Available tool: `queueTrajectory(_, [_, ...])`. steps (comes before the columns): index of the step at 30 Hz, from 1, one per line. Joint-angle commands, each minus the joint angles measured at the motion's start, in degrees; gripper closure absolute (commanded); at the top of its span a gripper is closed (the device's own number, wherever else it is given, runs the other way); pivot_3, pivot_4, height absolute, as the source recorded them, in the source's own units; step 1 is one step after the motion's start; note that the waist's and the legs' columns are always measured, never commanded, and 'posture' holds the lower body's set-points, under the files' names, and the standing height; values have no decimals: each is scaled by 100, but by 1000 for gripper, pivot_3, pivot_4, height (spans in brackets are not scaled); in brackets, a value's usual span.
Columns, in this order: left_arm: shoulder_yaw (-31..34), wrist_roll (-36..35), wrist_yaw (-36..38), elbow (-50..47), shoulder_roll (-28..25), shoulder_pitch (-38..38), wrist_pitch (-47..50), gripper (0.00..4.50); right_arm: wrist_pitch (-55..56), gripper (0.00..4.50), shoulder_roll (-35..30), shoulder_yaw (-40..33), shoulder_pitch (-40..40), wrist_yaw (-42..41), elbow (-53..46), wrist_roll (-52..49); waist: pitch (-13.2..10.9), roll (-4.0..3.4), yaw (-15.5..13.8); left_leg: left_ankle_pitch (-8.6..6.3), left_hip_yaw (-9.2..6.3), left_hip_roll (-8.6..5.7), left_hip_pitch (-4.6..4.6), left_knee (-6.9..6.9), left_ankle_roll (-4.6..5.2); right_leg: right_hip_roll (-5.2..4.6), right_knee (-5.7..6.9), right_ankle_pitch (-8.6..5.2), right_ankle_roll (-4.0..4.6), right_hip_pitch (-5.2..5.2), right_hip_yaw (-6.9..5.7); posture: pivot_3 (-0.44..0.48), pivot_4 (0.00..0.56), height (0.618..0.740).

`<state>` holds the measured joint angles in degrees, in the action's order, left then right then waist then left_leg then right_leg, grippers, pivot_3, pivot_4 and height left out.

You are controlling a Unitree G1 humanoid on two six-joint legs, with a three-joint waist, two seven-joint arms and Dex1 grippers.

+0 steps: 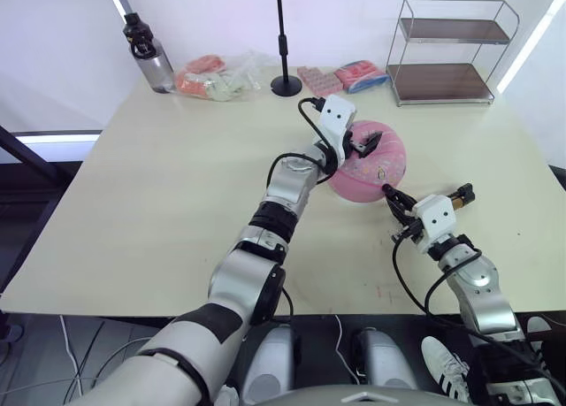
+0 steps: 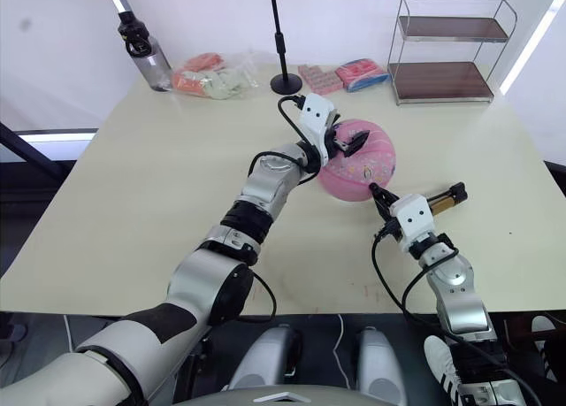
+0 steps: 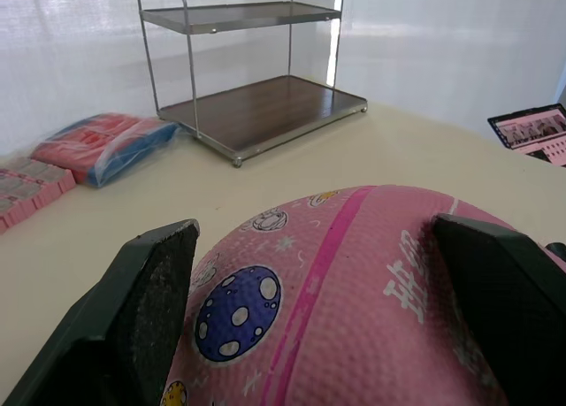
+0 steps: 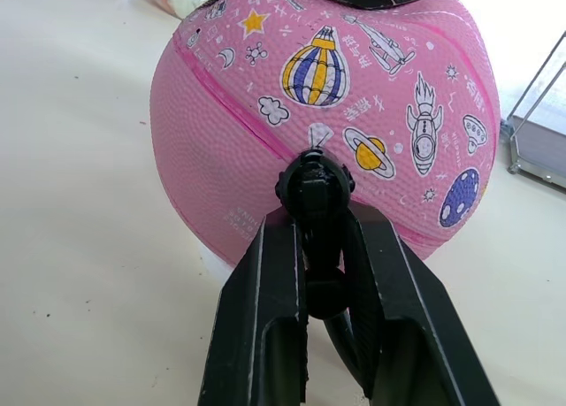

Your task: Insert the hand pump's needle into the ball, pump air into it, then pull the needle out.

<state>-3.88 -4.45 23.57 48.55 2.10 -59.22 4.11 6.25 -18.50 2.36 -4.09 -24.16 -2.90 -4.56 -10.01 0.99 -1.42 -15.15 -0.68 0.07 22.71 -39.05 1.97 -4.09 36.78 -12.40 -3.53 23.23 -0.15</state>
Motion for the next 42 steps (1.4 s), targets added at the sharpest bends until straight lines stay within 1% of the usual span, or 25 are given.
queueTrajectory(1, [-43, 230, -335, 489, 37, 246, 85, 0, 361, 4420, 33, 71, 196, -116, -632, -79, 0, 0, -32, 0, 0, 0, 0, 0, 0, 0, 0, 0, 0, 0, 0, 0, 150, 740])
queueTrajectory(13, [-70, 286, -493, 652, 82, 361, -8, 0, 616, 4420, 3, -104, 561, 57, -860, 82, 3, -1, -98, 0, -1, -1, 1, 0, 0, -1, -3, -1, 0, -2, -1, 0, 150, 740])
queueTrajectory(19, [-56, 302, -663, 842, 128, 328, -46, 0, 907, 4420, -106, -59, 677, 94, -827, 385, 9, 0, -105, 0, -4, -3, 1, -2, 0, -2, -5, -1, -1, -5, -4, 0, 150, 740])
queueTrajectory(25, [-84, 378, -903, 1098, 170, 319, -113, 0, 1119, 4420, -161, -72, 826, 174, -825, 575, 49, -2, -105, 0, -40, -24, 0, -2, 0, 0, -7, -5, -6, -19, -2, 0, 150, 740])
queueTrajectory(31, [-75, 395, -980, 1244, 175, 308, -188, 0, 1193, 4420, -211, -81, 985, 181, -918, 623, 95, -7, -69, -1, -76, -44, -9, -2, 1, 1, -14, -13, -15, -49, -3, 0, 150, 740])
queueTrajectory(34, [-70, 386, -973, 1284, 190, 283, -215, 0, 1184, 4420, -256, -112, 1085, 152, -981, 604, 131, 7, 43, -1, -81, -43, -26, -1, 1, 3, -14, -16, -18, -63, -3, 0, 150, 740])
queueTrajectory(35, [-67, 379, -962, 1286, 201, 277, -223, 0, 1194, 4420, -274, -122, 1111, 134, -989, 596, 137, 9, 65, -1, -86, -43, -34, -1, 1, 3, -14, -26, -35, -71, -1, 0, 150, 740])
queueTrajectory(39, [-55, 364, -880, 1229, 223, 248, -259, 0, 1217, 4420, -334, -144, 1112, 100, -900, 609, 139, 9, 67, -2, -107, -40, -90, 3, 1, 2, -16, -52, -29, -123, 0, 0, 150, 740])
queueTrajectory(42, [-54, 298, -680, 1019, 248, 227, -287, 0, 1164, 4420, -378, -145, 1039, 122, -739, 736, 139, 9, 63, -2, -109, -40, -89, 4, 1, 2, -16, -51, -30, -123, 0, 0, 150, 740])
